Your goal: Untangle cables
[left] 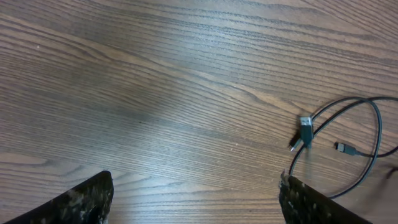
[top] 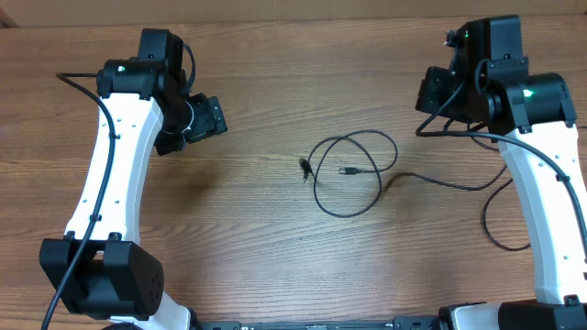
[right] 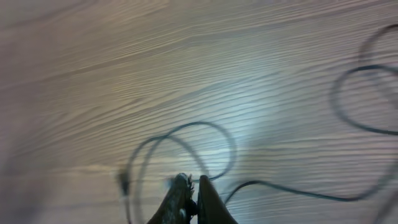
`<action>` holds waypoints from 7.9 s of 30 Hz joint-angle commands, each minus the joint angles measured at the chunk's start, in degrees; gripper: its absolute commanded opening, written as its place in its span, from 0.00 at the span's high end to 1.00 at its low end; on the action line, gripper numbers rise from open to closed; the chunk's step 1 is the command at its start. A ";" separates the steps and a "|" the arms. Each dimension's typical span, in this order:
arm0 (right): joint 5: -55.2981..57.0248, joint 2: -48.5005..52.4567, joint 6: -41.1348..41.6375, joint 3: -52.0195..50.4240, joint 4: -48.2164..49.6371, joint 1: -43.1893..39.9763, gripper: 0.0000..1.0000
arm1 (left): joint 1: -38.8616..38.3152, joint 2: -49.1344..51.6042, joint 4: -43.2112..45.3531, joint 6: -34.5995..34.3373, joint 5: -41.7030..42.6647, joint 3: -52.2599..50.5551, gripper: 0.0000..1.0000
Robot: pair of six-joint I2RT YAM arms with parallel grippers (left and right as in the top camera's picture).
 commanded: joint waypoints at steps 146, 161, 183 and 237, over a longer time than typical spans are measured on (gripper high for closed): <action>4.31 9.05 14.84 -1.60 -1.60 -8.44 0.96 | -5.31 0.46 1.90 5.81 0.66 -1.88 0.08; 7.72 8.52 13.09 13.44 -4.83 -38.23 0.96 | -5.31 0.46 1.90 5.81 0.66 -1.88 0.08; -12.48 10.54 6.93 11.08 -10.08 -38.93 0.10 | -5.31 0.46 1.81 5.79 0.63 -1.88 0.07; -5.79 23.23 13.66 -27.50 17.25 7.85 0.47 | -5.31 0.46 1.73 5.79 0.66 -1.88 0.06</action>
